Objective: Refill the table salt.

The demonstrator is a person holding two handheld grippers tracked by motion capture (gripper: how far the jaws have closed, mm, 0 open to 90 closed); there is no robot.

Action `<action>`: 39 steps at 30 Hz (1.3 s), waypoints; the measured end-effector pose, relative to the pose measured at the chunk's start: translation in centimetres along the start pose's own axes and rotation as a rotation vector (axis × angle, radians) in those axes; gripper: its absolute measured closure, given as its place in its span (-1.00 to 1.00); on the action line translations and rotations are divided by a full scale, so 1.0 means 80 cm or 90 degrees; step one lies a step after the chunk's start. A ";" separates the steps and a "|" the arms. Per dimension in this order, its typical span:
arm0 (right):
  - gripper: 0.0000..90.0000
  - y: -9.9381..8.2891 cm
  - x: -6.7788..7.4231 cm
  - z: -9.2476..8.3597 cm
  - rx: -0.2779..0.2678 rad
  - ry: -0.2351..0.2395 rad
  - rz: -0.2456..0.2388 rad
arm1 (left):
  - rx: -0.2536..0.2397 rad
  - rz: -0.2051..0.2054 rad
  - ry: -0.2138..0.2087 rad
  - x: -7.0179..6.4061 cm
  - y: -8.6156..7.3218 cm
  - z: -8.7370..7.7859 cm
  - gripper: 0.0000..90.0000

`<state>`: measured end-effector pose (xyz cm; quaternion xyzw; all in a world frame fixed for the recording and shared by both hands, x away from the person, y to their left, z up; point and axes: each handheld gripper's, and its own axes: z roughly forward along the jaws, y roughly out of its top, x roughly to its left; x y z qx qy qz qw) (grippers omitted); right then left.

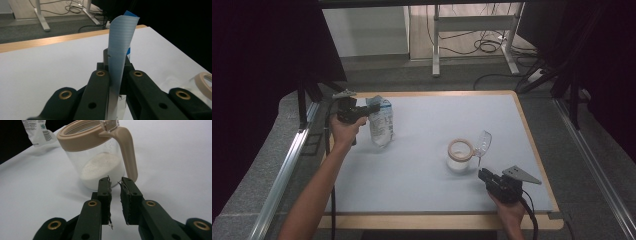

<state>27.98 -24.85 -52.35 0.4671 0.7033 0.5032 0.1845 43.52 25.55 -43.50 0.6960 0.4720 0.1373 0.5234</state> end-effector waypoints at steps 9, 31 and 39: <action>0.73 0.002 -0.008 -0.002 -0.008 -0.008 0.007 | 0.012 0.010 0.029 0.007 -0.016 0.001 0.98; 0.71 0.004 -0.012 -0.006 -0.017 -0.014 0.015 | 0.002 0.021 0.004 0.013 -0.037 -0.015 0.39; 0.70 0.005 -0.013 -0.008 -0.021 -0.017 0.018 | 0.009 0.050 0.005 0.003 -0.047 -0.015 0.09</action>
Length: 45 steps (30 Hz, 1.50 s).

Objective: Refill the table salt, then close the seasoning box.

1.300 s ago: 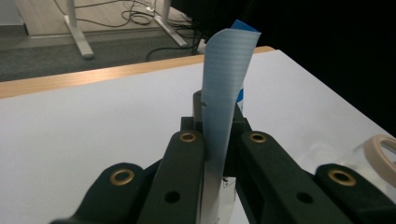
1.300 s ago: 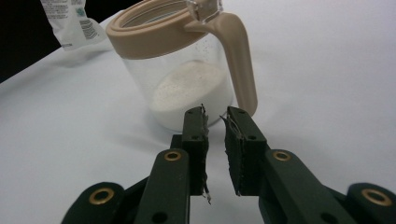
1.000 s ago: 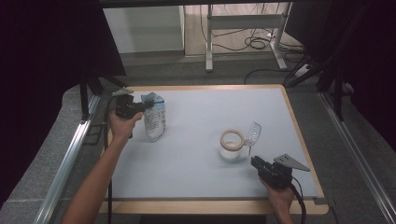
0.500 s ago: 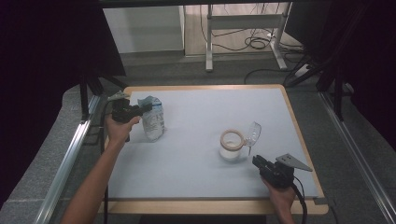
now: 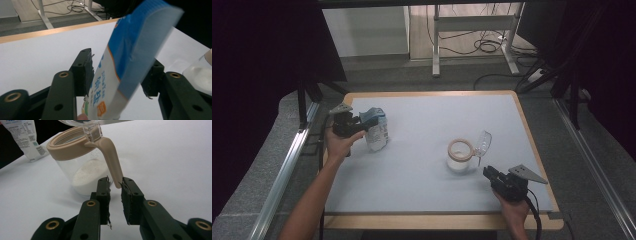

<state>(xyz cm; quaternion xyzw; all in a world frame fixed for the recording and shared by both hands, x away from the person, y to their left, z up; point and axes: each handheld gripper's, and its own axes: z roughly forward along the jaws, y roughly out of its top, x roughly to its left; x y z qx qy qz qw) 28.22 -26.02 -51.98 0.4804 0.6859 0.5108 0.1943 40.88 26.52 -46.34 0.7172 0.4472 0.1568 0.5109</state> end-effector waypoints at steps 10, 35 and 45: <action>0.69 0.001 0.000 -0.002 -0.006 0.002 -0.001 | 0.027 -0.011 0.015 0.005 -0.018 -0.019 -0.11; 0.99 0.031 -0.024 -0.003 -0.045 -0.023 -0.002 | 0.074 0.001 0.018 -0.033 -0.101 -0.041 -0.14; 0.99 0.048 -0.027 0.003 -0.060 -0.022 0.010 | 0.085 0.019 0.002 -0.045 -0.108 -0.035 -0.14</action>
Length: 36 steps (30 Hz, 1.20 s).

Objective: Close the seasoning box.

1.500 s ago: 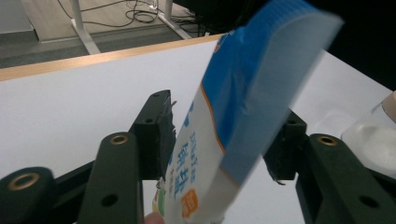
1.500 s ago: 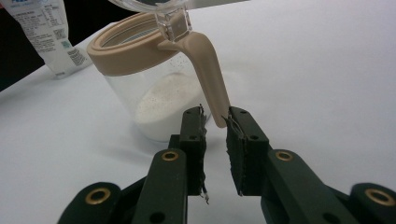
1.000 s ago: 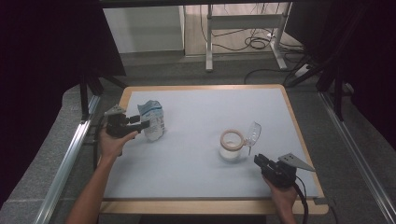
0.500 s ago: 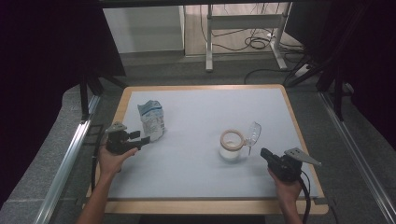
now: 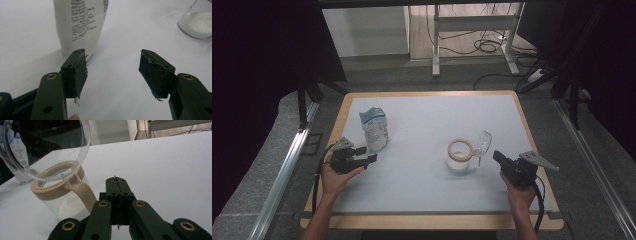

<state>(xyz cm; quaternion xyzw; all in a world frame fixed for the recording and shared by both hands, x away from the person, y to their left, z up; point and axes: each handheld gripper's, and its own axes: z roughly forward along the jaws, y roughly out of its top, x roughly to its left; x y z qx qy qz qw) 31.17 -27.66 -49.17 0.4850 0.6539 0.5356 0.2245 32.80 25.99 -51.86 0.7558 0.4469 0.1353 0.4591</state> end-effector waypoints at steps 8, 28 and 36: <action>0.99 0.015 0.005 0.008 -0.026 0.008 0.016 | 0.009 -0.003 -0.012 -0.004 -0.005 0.008 -0.14; 0.99 0.039 0.032 0.018 -0.052 0.019 -0.016 | 0.019 0.016 -0.029 -0.018 -0.006 0.017 -0.14; 0.99 0.039 0.036 0.021 -0.055 0.023 -0.019 | 0.020 0.015 -0.030 -0.021 -0.007 0.017 -0.14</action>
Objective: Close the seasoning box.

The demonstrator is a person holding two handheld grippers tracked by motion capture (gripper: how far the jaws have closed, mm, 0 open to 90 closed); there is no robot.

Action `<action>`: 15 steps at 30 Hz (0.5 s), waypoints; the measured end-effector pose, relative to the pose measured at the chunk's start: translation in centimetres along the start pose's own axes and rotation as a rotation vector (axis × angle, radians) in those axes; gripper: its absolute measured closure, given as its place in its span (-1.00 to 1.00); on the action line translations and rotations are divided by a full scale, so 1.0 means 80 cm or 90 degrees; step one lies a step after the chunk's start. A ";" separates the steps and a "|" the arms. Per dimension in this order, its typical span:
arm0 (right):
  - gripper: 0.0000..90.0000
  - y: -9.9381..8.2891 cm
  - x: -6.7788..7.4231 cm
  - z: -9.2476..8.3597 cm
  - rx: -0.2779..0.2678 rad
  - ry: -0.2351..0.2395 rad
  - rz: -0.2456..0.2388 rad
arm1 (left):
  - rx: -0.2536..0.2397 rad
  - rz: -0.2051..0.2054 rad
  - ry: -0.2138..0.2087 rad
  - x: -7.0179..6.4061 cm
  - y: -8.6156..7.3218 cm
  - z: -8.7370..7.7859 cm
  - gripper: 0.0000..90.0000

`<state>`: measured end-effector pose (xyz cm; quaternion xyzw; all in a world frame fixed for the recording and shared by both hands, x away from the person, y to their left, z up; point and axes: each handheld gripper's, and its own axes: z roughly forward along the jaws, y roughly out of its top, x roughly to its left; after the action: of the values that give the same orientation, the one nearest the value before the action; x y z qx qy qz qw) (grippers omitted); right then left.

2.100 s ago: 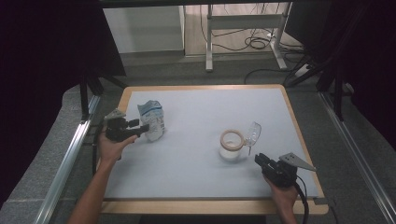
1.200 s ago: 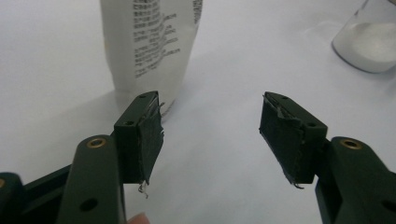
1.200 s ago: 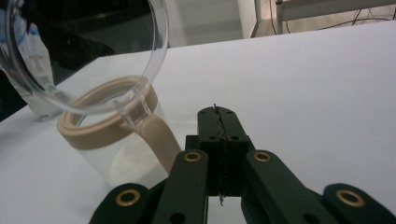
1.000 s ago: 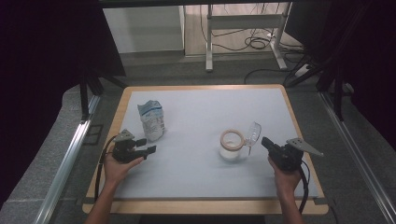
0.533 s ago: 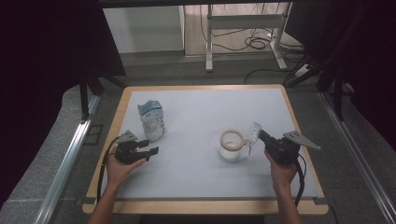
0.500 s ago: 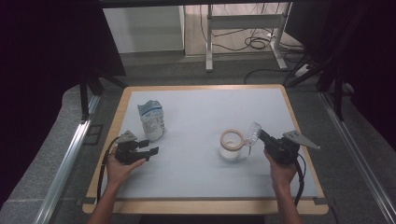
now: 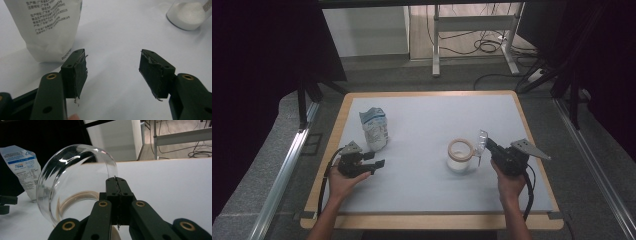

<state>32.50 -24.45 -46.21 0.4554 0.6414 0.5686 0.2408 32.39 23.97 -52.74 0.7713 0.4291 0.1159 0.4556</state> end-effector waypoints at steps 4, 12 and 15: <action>0.99 0.000 0.003 0.000 0.000 0.003 -0.004 | 0.004 0.000 0.000 -0.001 -0.001 0.002 -0.14; 0.99 0.000 0.009 0.002 0.003 0.009 -0.010 | 0.011 0.002 -0.003 -0.004 -0.001 0.004 -0.14; 0.99 -0.001 0.012 0.005 0.006 0.013 -0.013 | 0.014 0.002 -0.004 -0.004 -0.002 0.006 -0.14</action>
<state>32.41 -23.43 -46.16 0.4441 0.6511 0.5675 0.2381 32.35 23.46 -53.03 0.7772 0.4280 0.1094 0.4482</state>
